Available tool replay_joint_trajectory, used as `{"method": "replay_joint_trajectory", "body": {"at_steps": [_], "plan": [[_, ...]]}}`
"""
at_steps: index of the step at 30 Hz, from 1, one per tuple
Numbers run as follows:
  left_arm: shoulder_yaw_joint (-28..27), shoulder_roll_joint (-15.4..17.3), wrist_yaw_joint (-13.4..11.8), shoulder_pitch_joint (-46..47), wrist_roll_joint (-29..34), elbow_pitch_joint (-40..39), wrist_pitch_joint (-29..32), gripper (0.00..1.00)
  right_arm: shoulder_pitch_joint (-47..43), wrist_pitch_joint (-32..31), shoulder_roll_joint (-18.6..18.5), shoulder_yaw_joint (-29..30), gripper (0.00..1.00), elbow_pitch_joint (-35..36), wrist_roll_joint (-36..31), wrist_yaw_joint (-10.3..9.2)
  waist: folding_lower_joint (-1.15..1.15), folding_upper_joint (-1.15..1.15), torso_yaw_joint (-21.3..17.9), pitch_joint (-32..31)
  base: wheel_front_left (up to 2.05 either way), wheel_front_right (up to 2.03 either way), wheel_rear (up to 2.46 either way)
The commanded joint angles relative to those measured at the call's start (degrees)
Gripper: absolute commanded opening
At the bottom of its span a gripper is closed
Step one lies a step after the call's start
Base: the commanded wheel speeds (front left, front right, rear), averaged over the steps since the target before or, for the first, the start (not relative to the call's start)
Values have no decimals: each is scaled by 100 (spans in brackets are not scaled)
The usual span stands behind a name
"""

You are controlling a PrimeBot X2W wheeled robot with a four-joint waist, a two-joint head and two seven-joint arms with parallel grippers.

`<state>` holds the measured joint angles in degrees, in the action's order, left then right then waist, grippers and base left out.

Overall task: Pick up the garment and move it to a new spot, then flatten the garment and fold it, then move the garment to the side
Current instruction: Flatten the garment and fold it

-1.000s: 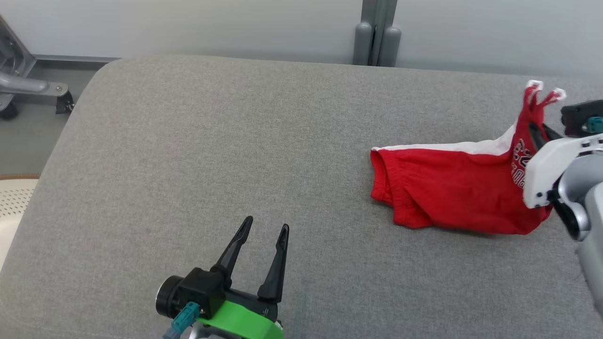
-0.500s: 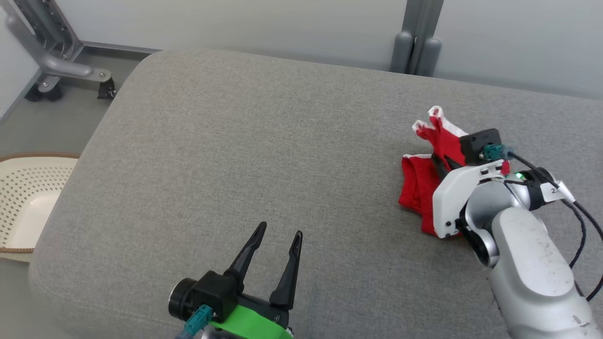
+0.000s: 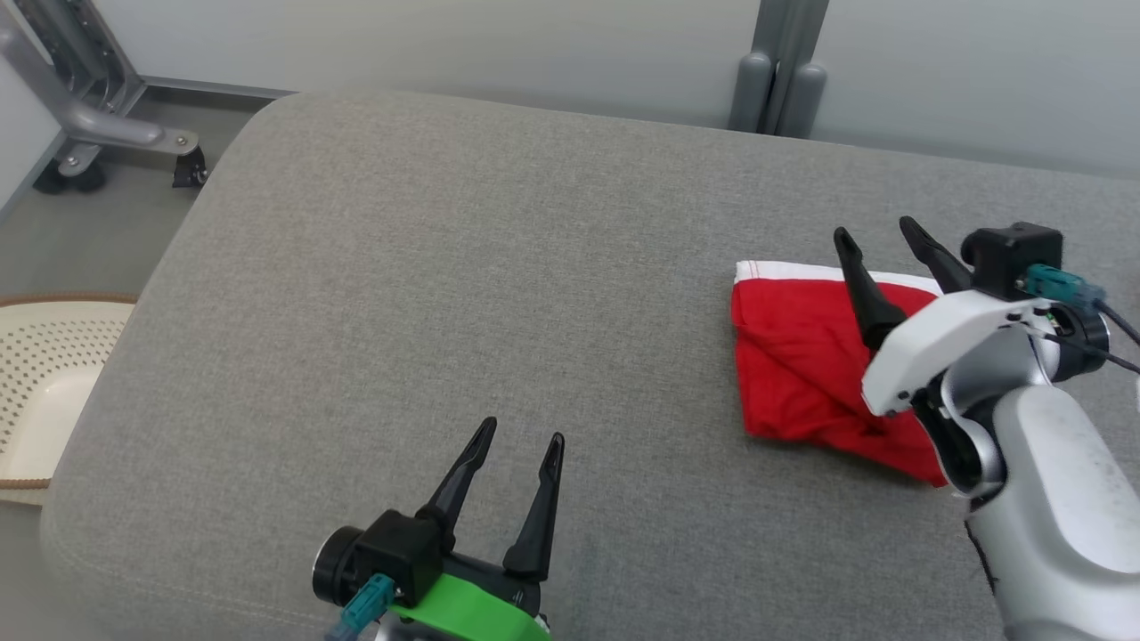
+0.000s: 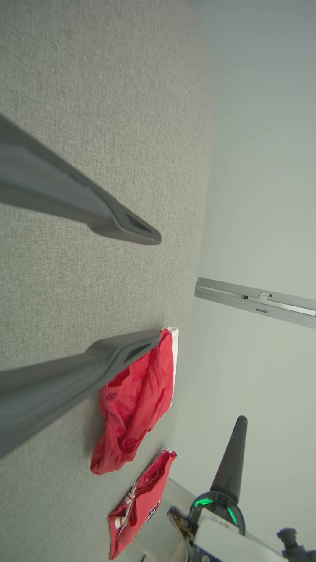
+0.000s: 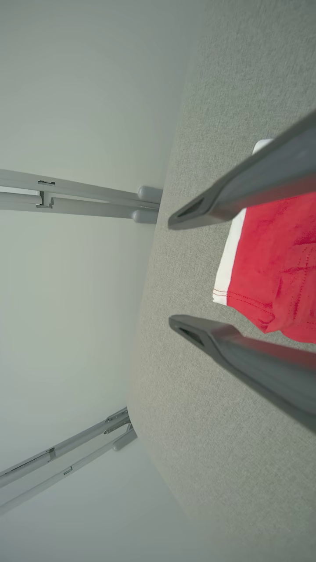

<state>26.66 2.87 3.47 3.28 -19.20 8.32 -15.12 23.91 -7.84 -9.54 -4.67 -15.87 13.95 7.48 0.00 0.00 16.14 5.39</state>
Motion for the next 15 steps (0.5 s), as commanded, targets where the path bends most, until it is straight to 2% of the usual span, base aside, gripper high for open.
{"method": "replay_joint_trajectory", "body": {"at_steps": [1,4,5,6,9,15], "plan": [[-24,8,-48,-65,-4,-16,1,100,-202,42,-143,71,100,139,319,1,0,0,-135,-73,0,0,0],[-44,7,-49,-87,23,-41,0,100,-551,-35,-540,219,100,370,951,-2,0,0,-227,-74,0,0,0],[-49,8,-47,-96,36,-45,0,100,-646,-73,-613,236,43,437,1149,3,0,0,-249,-69,0,0,0],[-75,8,-50,-112,47,-58,0,100,-733,-113,-715,252,0,507,1399,3,0,0,-289,-57,0,0,0],[-101,8,-25,-124,83,-78,1,100,-974,-290,-1062,207,0,562,1804,1,0,0,-355,0,0,0,0],[-94,8,52,22,95,-84,1,100,-1003,-857,-1230,-83,0,203,2737,1,0,0,-367,148,0,0,0]]}}
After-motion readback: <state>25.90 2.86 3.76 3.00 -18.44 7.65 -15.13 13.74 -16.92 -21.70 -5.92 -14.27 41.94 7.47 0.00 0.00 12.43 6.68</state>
